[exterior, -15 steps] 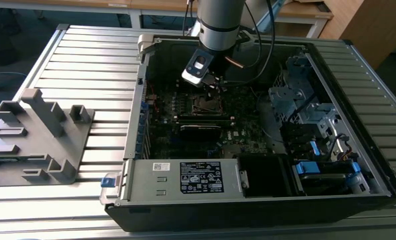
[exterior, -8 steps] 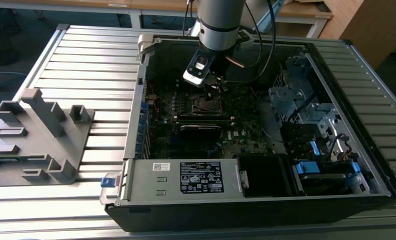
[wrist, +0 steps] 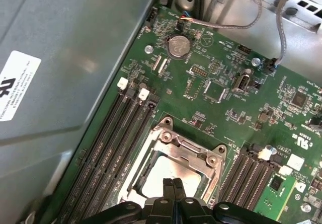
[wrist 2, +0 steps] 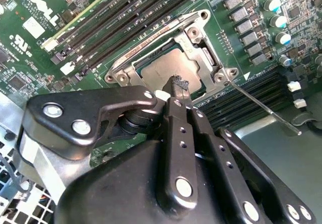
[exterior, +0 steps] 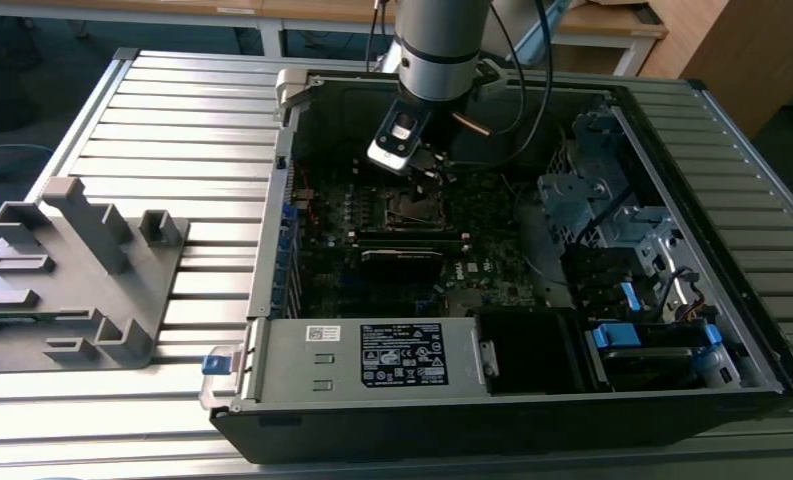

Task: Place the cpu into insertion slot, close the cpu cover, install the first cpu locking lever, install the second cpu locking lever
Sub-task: 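Close the cpu cover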

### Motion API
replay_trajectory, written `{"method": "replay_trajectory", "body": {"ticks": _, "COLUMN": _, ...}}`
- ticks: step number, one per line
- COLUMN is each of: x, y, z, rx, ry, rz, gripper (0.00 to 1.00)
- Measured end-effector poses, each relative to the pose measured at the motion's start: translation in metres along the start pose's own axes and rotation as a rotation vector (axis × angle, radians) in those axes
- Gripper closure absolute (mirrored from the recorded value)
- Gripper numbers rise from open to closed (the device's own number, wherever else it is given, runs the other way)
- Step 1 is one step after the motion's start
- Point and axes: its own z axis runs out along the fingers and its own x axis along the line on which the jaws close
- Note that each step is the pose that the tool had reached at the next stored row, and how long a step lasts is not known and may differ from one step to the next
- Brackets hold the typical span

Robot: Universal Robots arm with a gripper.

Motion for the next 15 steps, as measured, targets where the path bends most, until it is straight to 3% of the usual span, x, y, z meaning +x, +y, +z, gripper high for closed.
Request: {"method": "replay_trajectory", "body": {"ticks": 15, "x": 0.0, "y": 0.0, "z": 0.0003, "rx": 0.004, "ry": 0.0078, "rz": -0.269, "gripper": 0.89}}
